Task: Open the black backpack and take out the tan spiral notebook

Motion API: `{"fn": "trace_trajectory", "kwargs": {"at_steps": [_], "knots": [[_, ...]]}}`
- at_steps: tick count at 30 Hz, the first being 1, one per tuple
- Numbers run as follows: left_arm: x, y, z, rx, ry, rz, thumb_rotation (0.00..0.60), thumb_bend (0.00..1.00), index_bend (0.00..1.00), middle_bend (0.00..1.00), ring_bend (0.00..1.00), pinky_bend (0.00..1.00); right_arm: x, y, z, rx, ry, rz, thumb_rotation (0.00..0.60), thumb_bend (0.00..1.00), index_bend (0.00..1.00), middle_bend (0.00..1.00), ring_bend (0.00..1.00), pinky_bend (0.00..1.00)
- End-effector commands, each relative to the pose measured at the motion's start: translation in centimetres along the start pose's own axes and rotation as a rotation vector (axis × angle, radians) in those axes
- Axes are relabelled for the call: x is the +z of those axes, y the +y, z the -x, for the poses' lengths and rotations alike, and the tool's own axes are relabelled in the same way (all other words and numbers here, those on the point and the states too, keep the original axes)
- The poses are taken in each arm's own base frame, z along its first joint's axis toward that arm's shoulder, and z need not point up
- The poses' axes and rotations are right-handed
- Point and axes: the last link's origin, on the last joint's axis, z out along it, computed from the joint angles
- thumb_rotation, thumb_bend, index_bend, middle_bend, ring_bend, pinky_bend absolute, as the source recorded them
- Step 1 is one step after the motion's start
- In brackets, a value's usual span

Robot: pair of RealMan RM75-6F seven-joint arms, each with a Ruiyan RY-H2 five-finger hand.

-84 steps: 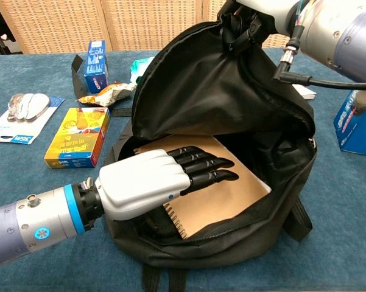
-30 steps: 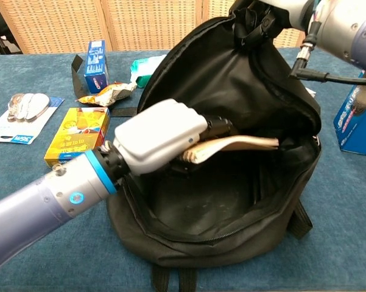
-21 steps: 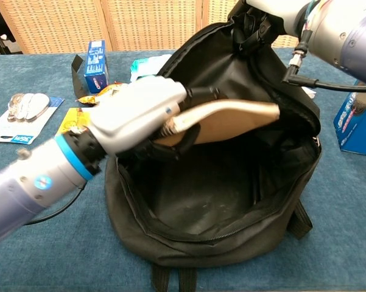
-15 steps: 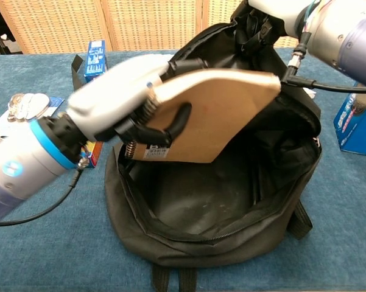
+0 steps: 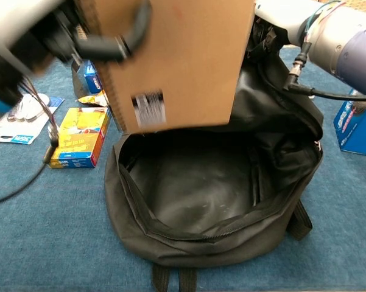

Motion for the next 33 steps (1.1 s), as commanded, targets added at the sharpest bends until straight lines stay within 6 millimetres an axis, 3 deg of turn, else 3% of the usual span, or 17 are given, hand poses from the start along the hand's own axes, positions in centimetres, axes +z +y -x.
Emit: {"fn": "trace_trajectory", "kwargs": {"at_steps": [1, 6, 8, 11, 14, 16, 17, 18, 20, 23, 25, 27, 30, 33], "knots": [[0.5, -0.2, -3.4, 0.058, 0.100, 0.001, 0.600, 0.71, 0.82, 0.55, 0.52, 0.63, -0.1, 0.0, 0.0, -0.001, -0.001, -0.002, 0.600, 0.70, 0.68, 0.69, 0.63, 0.54], [-0.2, -3.9, -7.3, 0.333, 0.168, -0.083, 0.600, 0.71, 0.82, 0.55, 0.52, 0.63, -0.3, 0.0, 0.0, -0.001, -0.004, -0.012, 0.600, 0.71, 0.68, 0.69, 0.63, 0.54], [-1.4, -7.0, -9.4, 0.517, 0.166, -0.158, 0.600, 0.71, 0.82, 0.55, 0.52, 0.63, -0.5, -0.1, -0.2, 0.000, -0.004, -0.020, 0.600, 0.71, 0.68, 0.69, 0.63, 0.54], [-2.7, -10.0, -10.7, 0.666, 0.150, -0.225, 0.600, 0.71, 0.82, 0.55, 0.52, 0.63, -0.6, -0.1, -0.2, -0.001, -0.007, -0.026, 0.600, 0.71, 0.68, 0.69, 0.63, 0.54], [-4.7, -14.3, -11.1, 0.784, 0.096, -0.427, 0.600, 0.69, 0.82, 0.54, 0.51, 0.63, -0.7, -0.2, -0.1, -0.002, -0.013, -0.033, 0.600, 0.71, 0.68, 0.69, 0.63, 0.54], [-5.7, -16.5, -10.3, 0.747, 0.031, -0.593, 0.600, 0.63, 0.78, 0.45, 0.43, 0.61, -0.8, -0.3, 0.1, -0.007, -0.015, -0.037, 0.600, 0.71, 0.68, 0.69, 0.63, 0.54], [-6.1, -17.3, -9.8, 0.712, -0.025, -0.658, 0.600, 0.55, 0.67, 0.31, 0.30, 0.54, -0.9, -0.3, 0.2, -0.011, -0.018, -0.040, 0.600, 0.71, 0.68, 0.69, 0.63, 0.54], [-6.1, -17.5, -9.6, 0.687, -0.051, -0.689, 0.600, 0.48, 0.56, 0.21, 0.20, 0.46, -0.9, -0.3, 0.2, -0.013, -0.019, -0.042, 0.600, 0.71, 0.68, 0.69, 0.63, 0.54], [-6.1, -17.6, -9.2, 0.609, -0.076, -0.733, 0.600, 0.23, 0.22, 0.01, 0.01, 0.22, -1.1, -0.4, 0.2, -0.020, -0.024, -0.058, 0.600, 0.72, 0.68, 0.69, 0.63, 0.54], [-5.7, -16.0, -9.6, 0.478, -0.048, -0.726, 0.600, 0.02, 0.01, 0.00, 0.00, 0.08, -1.8, -0.5, 0.1, -0.031, -0.050, -0.126, 0.600, 0.68, 0.67, 0.65, 0.60, 0.54], [-5.6, -14.3, -10.3, 0.370, -0.025, -0.694, 0.600, 0.00, 0.00, 0.00, 0.00, 0.06, -2.7, -0.1, -0.2, -0.076, -0.074, -0.211, 0.600, 0.54, 0.60, 0.52, 0.48, 0.51], [-5.7, -12.9, -11.1, 0.312, -0.016, -0.670, 0.600, 0.00, 0.00, 0.00, 0.00, 0.03, -3.7, 0.4, -0.4, -0.107, -0.099, -0.268, 0.600, 0.33, 0.46, 0.33, 0.27, 0.39], [-6.0, -10.9, -12.7, 0.258, -0.004, -0.639, 0.600, 0.00, 0.00, 0.00, 0.00, 0.00, -5.1, 2.2, -1.2, -0.236, -0.122, -0.343, 0.600, 0.10, 0.32, 0.12, 0.06, 0.21], [-6.5, -9.5, -14.0, 0.240, 0.024, -0.605, 0.600, 0.00, 0.00, 0.00, 0.00, 0.00, -5.9, 4.1, -2.5, -0.411, -0.090, -0.417, 0.600, 0.00, 0.24, 0.01, 0.00, 0.12]]}}
